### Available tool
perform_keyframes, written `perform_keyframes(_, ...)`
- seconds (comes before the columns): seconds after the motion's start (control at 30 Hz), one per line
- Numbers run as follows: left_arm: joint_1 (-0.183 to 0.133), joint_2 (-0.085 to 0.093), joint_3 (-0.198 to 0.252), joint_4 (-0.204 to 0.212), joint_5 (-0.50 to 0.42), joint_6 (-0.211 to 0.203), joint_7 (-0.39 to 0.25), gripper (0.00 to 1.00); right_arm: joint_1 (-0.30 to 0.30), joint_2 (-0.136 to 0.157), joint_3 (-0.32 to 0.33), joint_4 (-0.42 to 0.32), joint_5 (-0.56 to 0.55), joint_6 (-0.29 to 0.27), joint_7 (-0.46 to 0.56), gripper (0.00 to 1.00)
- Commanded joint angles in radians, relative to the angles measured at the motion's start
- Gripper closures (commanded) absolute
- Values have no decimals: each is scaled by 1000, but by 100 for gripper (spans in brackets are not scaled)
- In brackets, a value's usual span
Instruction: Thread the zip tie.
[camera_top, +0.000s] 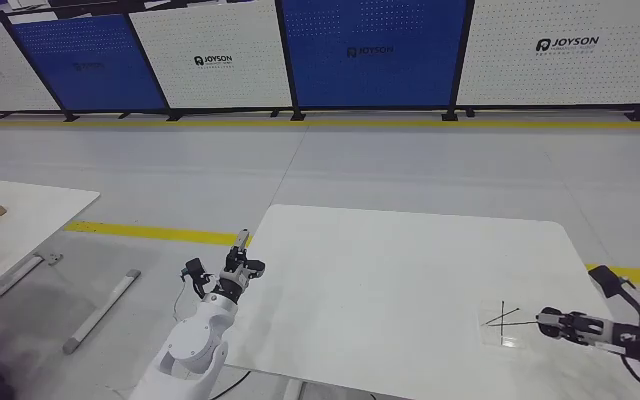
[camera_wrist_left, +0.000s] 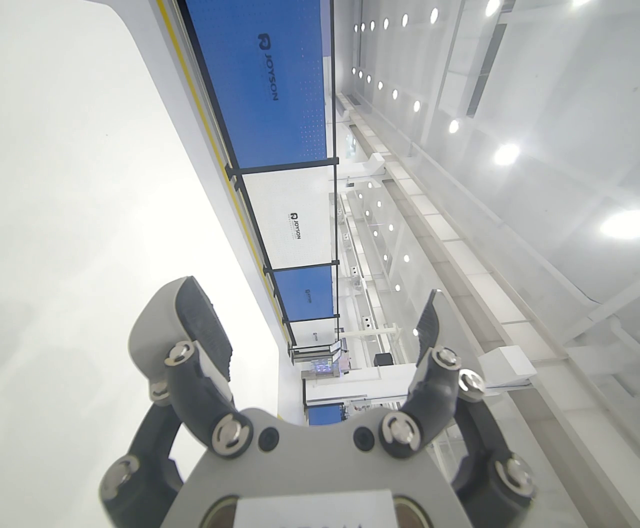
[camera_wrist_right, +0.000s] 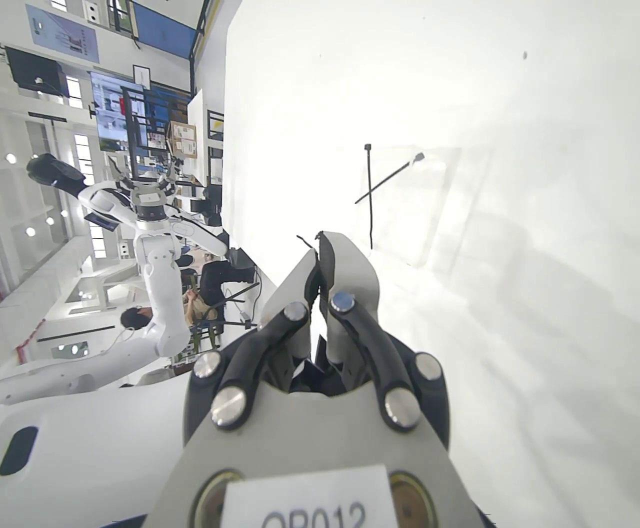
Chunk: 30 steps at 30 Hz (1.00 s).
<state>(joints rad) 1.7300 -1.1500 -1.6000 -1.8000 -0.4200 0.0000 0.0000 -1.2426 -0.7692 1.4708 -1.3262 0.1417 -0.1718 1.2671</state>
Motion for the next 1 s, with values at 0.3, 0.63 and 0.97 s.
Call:
perform_keyframes(0.3, 0, 0, 0, 0, 0, 0, 0, 0, -9, -5, -13, -62, -20, -167, -76, 100)
perform_keyframes(0.63, 0, 0, 0, 0, 0, 0, 0, 0, -9, -5, -13, -62, -20, -167, -76, 100)
perform_keyframes(0.97, 0, 0, 0, 0, 0, 0, 0, 0, 29, -14, -48, -104, -38, -168, -118, 100)
